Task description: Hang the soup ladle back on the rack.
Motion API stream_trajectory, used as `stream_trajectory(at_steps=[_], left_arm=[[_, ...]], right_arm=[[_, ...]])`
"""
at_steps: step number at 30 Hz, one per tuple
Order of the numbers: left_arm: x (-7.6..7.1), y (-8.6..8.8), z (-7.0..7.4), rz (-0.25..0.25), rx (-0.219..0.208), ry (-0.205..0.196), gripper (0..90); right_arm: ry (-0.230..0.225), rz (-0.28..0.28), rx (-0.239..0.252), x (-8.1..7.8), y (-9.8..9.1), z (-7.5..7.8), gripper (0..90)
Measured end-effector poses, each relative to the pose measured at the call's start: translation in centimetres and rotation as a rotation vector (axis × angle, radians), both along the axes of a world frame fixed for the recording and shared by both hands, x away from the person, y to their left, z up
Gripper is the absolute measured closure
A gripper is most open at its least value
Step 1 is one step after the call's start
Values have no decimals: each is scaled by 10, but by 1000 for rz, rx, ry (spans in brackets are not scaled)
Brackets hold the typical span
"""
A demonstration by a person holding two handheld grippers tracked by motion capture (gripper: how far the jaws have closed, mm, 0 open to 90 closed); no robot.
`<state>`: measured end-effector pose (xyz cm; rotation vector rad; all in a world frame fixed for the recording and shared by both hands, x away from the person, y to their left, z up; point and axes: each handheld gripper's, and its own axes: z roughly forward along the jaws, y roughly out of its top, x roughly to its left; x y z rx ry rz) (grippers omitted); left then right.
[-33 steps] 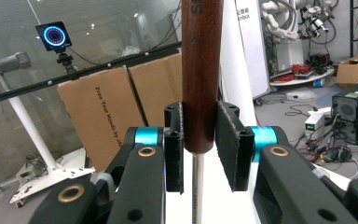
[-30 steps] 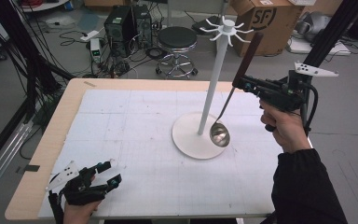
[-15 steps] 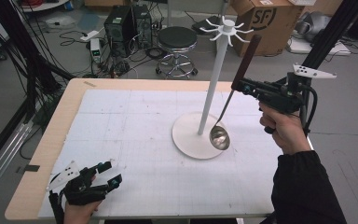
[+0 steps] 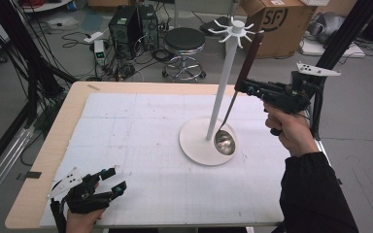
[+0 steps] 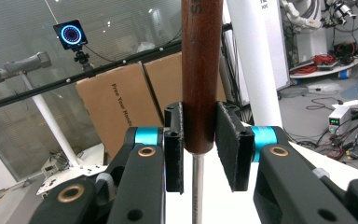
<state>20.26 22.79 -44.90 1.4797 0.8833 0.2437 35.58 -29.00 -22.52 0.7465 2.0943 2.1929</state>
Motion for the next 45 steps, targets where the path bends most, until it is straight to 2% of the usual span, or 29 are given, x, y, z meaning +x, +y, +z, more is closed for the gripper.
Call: stream_trajectory(at_steps=[11,17,19,21,25,31,35,41,45], left_arm=[[-1,2,0,6,-2,-5,246],[-2,2,1,6,-3,-3,246],[-2,2,1,3,2,-5,246],[-2,1,0,4,2,-4,246],[-1,1,0,5,4,-3,246],[-1,1,0,4,5,-2,246],[-1,0,0,3,1,-4,246],[-2,1,2,13,2,-14,244],[-1,0,3,12,-1,-21,244]], right_arm=[[10,2,-2,7,9,-1,732],[42,1,51,8,4,-8,721],[39,-15,69,9,2,-7,721],[36,-27,87,8,-1,-6,681],[32,-40,68,6,-3,-6,649],[27,-54,66,-1,-7,-8,628],[23,-74,17,-14,-8,-21,523],[46,-103,-8,-31,-12,-53,305],[81,-103,-5,-43,-16,-78,260]])
